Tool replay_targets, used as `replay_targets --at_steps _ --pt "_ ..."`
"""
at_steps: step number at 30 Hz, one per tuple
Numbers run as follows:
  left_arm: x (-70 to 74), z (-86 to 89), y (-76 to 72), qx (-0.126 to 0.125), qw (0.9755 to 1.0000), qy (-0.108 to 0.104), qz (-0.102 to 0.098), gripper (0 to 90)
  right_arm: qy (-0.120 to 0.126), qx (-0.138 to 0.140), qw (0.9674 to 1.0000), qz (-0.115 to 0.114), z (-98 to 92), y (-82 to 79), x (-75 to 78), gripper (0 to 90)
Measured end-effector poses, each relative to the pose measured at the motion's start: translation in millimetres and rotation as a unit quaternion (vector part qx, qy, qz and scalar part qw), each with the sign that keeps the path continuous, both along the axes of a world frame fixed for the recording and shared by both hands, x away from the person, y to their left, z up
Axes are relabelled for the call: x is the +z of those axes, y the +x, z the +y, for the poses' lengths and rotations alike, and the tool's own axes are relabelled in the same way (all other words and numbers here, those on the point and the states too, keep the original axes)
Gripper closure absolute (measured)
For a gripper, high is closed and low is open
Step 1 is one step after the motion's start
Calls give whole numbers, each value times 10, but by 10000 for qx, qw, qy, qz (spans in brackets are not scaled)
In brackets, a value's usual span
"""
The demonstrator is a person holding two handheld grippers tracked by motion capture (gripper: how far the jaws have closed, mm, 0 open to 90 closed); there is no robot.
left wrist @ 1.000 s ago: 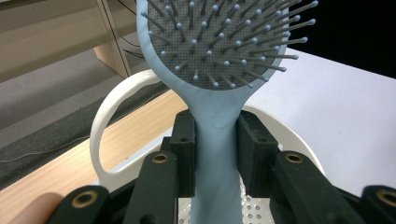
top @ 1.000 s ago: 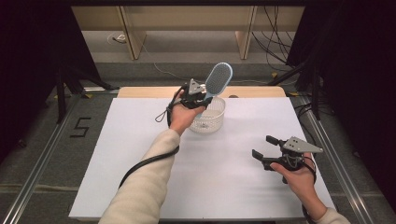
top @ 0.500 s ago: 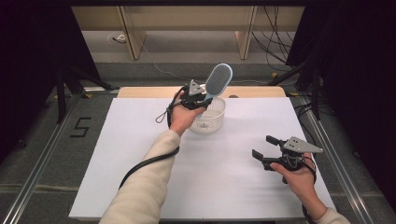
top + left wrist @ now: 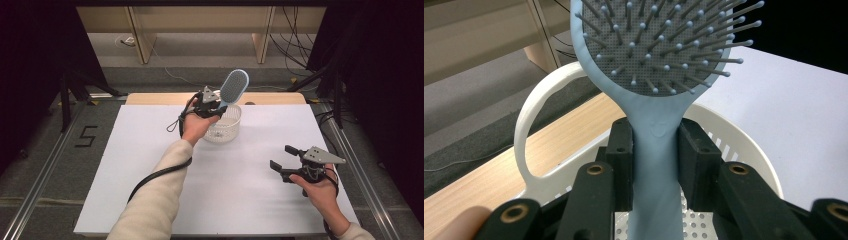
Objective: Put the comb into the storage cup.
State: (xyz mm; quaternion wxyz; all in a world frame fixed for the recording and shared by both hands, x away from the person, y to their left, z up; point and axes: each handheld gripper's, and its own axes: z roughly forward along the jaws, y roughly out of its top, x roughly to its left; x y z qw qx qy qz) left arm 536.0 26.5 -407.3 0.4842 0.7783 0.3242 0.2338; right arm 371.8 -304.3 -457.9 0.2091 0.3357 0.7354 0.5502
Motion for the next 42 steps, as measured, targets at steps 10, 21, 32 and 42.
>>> replay_targets --at_steps 10,21,32,42 --pt "-1 0 3 -4 10000 19 5 699 -1 1 10000 2 0 1 -1 157" --pt "-16 5 11 -6 10000 33 47 698 1 4 10000 8 3 1 -3 157" --pt "-39 16 17 -8 10000 45 68 698 -7 8 10000 20 3 1 -5 157" --pt "-46 16 30 -1 9999 60 126 696 -6 12 10000 24 2 1 -5 157"
